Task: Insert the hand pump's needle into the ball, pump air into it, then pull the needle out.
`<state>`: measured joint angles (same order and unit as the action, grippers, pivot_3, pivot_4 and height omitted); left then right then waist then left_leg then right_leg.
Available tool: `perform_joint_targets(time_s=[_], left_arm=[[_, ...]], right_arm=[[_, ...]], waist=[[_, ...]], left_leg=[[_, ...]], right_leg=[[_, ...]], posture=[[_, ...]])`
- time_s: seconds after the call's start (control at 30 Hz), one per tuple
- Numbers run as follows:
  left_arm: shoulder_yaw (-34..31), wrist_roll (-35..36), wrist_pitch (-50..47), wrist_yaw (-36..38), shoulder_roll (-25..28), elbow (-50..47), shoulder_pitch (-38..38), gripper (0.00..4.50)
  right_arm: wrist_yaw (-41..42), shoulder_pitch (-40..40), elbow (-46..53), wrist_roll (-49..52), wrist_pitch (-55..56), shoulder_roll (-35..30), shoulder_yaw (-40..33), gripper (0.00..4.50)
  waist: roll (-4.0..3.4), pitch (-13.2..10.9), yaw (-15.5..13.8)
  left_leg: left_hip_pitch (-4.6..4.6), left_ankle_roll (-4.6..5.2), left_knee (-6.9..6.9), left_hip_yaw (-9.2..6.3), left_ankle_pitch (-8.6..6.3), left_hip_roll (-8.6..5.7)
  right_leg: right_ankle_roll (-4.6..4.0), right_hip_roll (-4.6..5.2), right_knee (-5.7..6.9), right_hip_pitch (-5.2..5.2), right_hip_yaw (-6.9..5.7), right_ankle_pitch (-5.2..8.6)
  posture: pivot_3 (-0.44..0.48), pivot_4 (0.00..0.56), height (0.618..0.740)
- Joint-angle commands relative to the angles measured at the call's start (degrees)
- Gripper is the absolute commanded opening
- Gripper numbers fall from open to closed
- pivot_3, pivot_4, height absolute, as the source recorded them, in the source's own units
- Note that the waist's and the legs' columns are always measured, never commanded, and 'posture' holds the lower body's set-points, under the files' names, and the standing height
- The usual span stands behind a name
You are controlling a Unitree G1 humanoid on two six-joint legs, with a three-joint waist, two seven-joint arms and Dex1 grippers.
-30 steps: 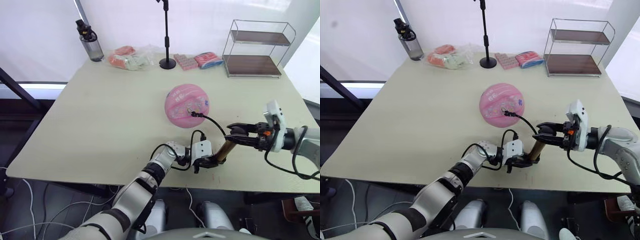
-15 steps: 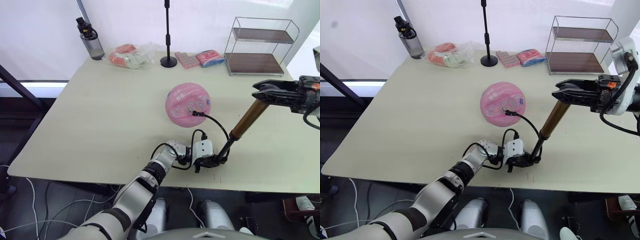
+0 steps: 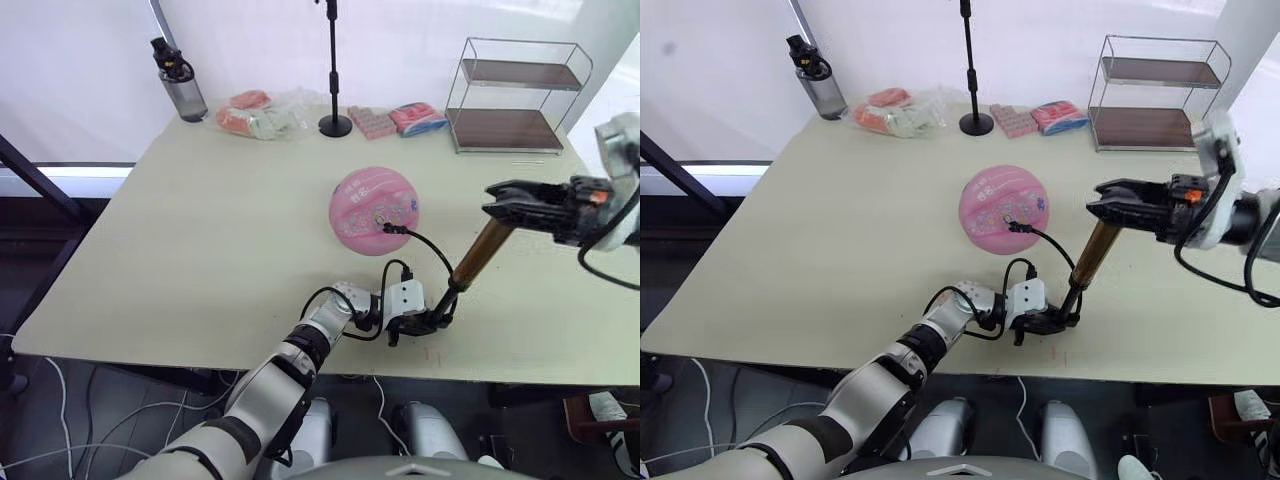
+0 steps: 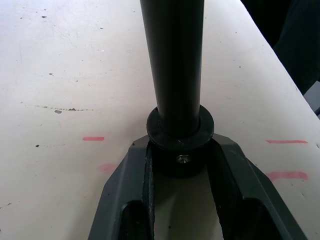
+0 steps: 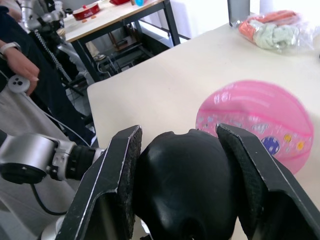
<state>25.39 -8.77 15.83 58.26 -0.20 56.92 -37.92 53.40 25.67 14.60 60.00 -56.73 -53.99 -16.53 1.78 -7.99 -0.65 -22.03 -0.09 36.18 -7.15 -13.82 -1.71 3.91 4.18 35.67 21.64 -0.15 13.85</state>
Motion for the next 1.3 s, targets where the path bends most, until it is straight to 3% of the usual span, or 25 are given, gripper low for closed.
perform_joint_targets(time_s=[0.03,0.33,0.63,0.9,1.1,1.3], left_arm=[[4.31,-6.55,-5.54,-0.04,3.76,9.66,5.12,1.03],[4.24,-6.45,-5.52,-0.1,3.86,9.75,5.08,1.03],[4.2,-6.42,-5.55,-0.26,3.82,9.88,4.87,1.03],[4.15,-6.56,-5.3,-0.17,3.88,9.89,5.03,1.03],[4.23,-6.51,-5.18,-0.01,3.87,9.8,5.12,1.03],[4.25,-6.57,-5.11,0.03,3.81,9.8,5.1,1.03]], right_arm=[[-1.2,-4.93,1.95,-4.92,3.25,2.35,3.23,1.92],[0.74,-15.65,0.26,-16.87,16.05,7.91,11.84,1.92],[1.58,-20.92,-4.65,-25.76,27.88,12.51,16.39,1.92],[0.14,-14.98,0.09,-16.88,28.06,14.08,7.18,1.92],[-2.12,-7.92,2.73,-10.76,22.63,10.8,1.21,1.92],[-4.62,-1.23,2.83,-5.05,18.26,7.58,-3.86,1.92]], waist=[[0.09,0.09,0.04],[0.46,0.43,0.11],[0.37,0.63,0.34],[0.35,0.49,0.51],[-0.42,-0.02,0.35],[-0.39,-0.16,0.16]], left_leg=[[0.03,0.0,0.0,0.01,0.0,0.01],[0.11,-0.01,-0.05,-0.04,-0.01,0.09],[0.19,-0.02,-0.06,-0.03,-0.01,0.11],[0.2,-0.02,-0.03,0.03,-0.01,0.22],[0.13,-0.01,0.0,0.06,0.0,0.13],[0.1,0.01,0.02,0.07,0.01,0.06]], right_leg=[[-0.08,0.0,0.0,-0.02,0.01,0.05],[-0.17,-0.08,0.0,-0.06,-0.01,0.09],[-0.17,-0.1,0.0,-0.13,0.02,0.1],[-0.17,-0.05,0.01,-0.13,-0.03,0.1],[-0.17,-0.02,0.01,-0.08,-0.06,0.09],[-0.15,0.01,0.02,-0.05,-0.06,0.08]], posture=[[0.0,0.15,0.731],[0.0,0.15,0.731],[0.0,0.15,0.731],[0.0,0.15,0.731],[0.0,0.15,0.731],[0.0,0.15,0.731]])
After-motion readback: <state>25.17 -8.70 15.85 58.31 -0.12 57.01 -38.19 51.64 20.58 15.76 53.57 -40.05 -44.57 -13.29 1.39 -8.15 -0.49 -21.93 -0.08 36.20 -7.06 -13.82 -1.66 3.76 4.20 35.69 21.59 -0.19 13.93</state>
